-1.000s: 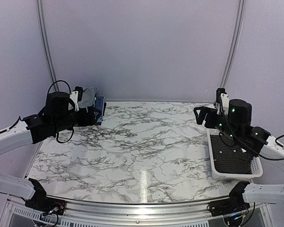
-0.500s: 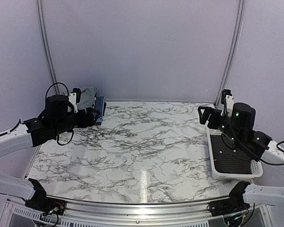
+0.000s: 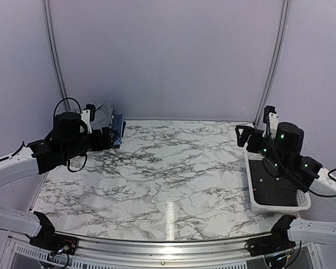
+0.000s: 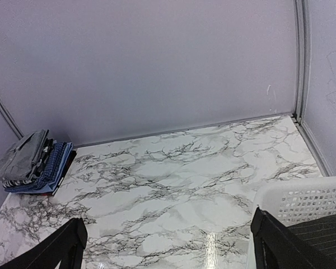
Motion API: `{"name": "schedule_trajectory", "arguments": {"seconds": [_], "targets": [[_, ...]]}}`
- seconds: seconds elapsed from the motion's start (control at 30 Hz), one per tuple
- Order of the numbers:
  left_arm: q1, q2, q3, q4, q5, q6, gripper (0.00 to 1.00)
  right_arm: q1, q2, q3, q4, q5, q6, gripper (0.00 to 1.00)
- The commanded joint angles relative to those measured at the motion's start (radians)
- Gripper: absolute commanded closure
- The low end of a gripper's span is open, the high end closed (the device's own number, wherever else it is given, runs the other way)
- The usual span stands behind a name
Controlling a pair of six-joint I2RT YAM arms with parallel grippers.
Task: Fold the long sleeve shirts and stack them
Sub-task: Reset both arms
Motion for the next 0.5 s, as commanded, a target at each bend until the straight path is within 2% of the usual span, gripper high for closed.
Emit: {"name": "schedule_trajectory", "arguments": {"seconds": [0.0, 0.47], "targets": [[-0.004, -0.029, -0.009, 0.043, -0.010, -0.003, 0.15, -0.010, -0.012, 0.005, 0.007, 0.013, 0.011, 0.02], [-0.004, -0.030, -0.013, 0.044, -0.017, -0.001, 0.15, -0.009, 0.000, 0.009, 0.007, 0.011, 0.002, 0.01]]}}
